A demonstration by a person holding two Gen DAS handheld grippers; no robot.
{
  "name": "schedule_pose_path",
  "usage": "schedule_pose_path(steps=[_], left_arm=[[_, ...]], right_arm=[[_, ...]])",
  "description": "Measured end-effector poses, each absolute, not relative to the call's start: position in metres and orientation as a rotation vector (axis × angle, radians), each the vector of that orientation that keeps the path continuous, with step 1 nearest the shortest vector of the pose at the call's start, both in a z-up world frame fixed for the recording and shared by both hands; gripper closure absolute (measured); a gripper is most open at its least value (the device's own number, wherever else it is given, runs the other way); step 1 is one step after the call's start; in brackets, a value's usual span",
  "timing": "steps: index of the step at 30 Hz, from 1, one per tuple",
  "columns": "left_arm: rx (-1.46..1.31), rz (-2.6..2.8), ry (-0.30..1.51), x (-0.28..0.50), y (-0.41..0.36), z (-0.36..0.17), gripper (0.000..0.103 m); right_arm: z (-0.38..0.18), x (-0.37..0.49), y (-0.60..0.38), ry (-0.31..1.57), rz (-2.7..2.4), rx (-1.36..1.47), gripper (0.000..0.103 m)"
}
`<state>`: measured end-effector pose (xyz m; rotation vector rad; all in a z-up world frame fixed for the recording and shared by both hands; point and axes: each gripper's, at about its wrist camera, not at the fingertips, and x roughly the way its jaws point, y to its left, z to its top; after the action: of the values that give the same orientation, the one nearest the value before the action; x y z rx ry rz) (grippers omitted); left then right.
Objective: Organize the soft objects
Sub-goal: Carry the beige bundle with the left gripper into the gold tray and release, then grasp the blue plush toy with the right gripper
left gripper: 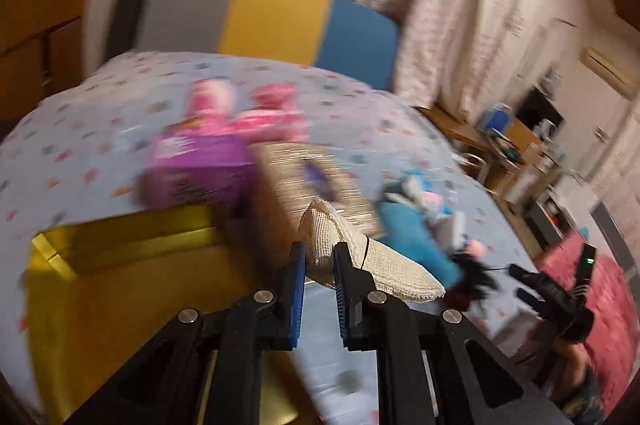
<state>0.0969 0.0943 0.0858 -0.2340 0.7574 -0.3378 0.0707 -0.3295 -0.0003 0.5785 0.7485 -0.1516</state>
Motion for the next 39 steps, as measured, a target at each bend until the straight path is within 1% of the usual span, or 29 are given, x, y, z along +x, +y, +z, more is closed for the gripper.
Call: schedule_pose_path(steps=[3,8,13,15,16,17,21,22,23,34,36,38,39], left_arm=[[-0.258,-0.214,0.783,0.090,0.143,0.068,0.089],[-0.306,-0.094,0.837,0.099,0.191,0.025,0.089],[-0.355,-0.077,0.880,0.129,0.201,-0.005,0.088],[-0.349,-0.078,0.882,0.147,0.196,-0.010,0.086],[-0.347,-0.085,0.890,0.153,0.193,-0.011,0.083],[-0.356,-0.083,0.900,0.161,0.190,-0.016,0.077],[-0.395,-0.063,0.917,0.173,0.188,-0.021,0.063],[-0.405,-0.066,0.911,0.171,0.188,-0.019,0.055],[-0.409,-0.060,0.901,0.168,0.188,-0.018,0.052],[-0.425,-0.088,0.856,0.104,0.192,-0.002,0.042],[-0.434,-0.099,0.852,0.096,0.191,0.001,0.041],[-0.436,-0.110,0.849,0.088,0.190,0.004,0.037],[-0.437,-0.115,0.848,0.085,0.189,0.006,0.036]], right_arm=[[0.001,0.072,-0.325,0.762,-0.170,0.541,0.000],[0.003,0.080,-0.315,0.794,-0.192,0.459,0.000],[0.013,0.099,-0.288,0.821,-0.123,0.356,0.000],[0.018,0.112,-0.276,0.835,-0.080,0.309,0.004],[0.019,0.121,-0.270,0.848,-0.059,0.286,0.004],[0.020,0.129,-0.266,0.858,-0.046,0.267,0.004],[0.019,0.161,-0.249,0.912,-0.002,0.175,0.004],[0.017,0.170,-0.244,0.930,0.013,0.156,0.004],[0.016,0.175,-0.241,0.942,0.026,0.142,0.004],[-0.008,0.242,-0.213,1.067,0.021,0.086,0.004],[-0.018,0.255,-0.210,1.115,0.014,0.093,0.000],[-0.025,0.263,-0.208,1.143,-0.013,0.083,0.000],[-0.029,0.267,-0.205,1.160,-0.012,0.074,0.000]])
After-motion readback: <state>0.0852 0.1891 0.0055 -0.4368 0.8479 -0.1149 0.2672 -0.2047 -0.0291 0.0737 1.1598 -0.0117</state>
